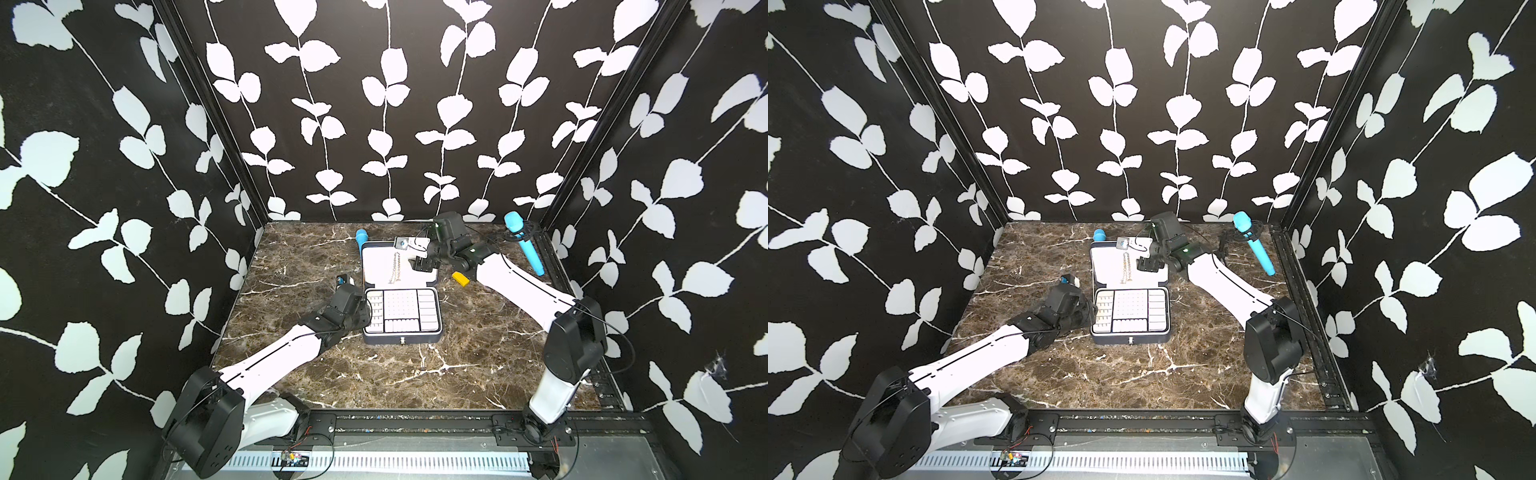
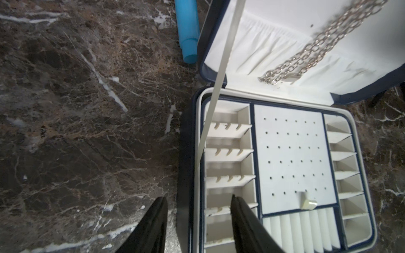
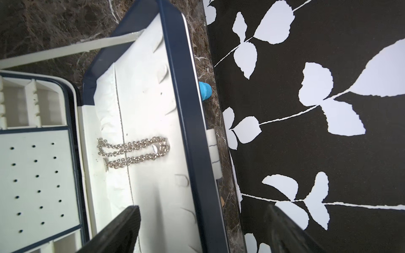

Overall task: Put jewelry chain into jewelry box
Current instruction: Close the fastener on the jewelry box.

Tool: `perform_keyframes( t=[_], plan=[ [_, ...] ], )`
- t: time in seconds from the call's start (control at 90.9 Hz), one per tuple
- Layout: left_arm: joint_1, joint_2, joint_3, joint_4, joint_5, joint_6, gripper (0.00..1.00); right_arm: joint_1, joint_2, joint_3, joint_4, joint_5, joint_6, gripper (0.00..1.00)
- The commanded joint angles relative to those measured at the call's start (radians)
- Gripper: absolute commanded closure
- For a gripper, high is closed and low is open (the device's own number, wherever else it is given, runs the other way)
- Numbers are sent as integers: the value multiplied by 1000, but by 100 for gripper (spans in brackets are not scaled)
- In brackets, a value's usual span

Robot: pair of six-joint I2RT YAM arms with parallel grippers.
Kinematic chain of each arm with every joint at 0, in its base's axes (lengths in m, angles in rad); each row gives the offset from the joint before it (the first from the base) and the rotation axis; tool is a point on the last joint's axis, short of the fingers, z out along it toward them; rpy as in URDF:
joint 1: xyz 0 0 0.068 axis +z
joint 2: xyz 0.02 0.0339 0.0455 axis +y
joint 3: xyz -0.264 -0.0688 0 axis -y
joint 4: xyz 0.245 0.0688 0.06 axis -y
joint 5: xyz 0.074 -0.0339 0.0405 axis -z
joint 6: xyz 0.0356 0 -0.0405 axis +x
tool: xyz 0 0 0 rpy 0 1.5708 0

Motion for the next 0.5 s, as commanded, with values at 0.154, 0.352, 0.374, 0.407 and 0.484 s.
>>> perform_keyframes(
  t=[0.154,0.352,0.374,0.407,0.484],
  plan=[
    [4,-20,-29,17,11,-19,50,-2,39,29,76,-108,-104,9],
    [4,-19,-27,16,16,-18,50,3,79,77,80,-127,-107,9],
    [5,-19,-29,15,16,-18,50,4,83,85,75,-122,-107,9],
    [4,-18,-29,14,16,-19,50,6,90,94,63,-125,-116,9],
    [4,-18,-30,15,15,-19,50,6,99,101,63,-123,-122,9]
  ],
)
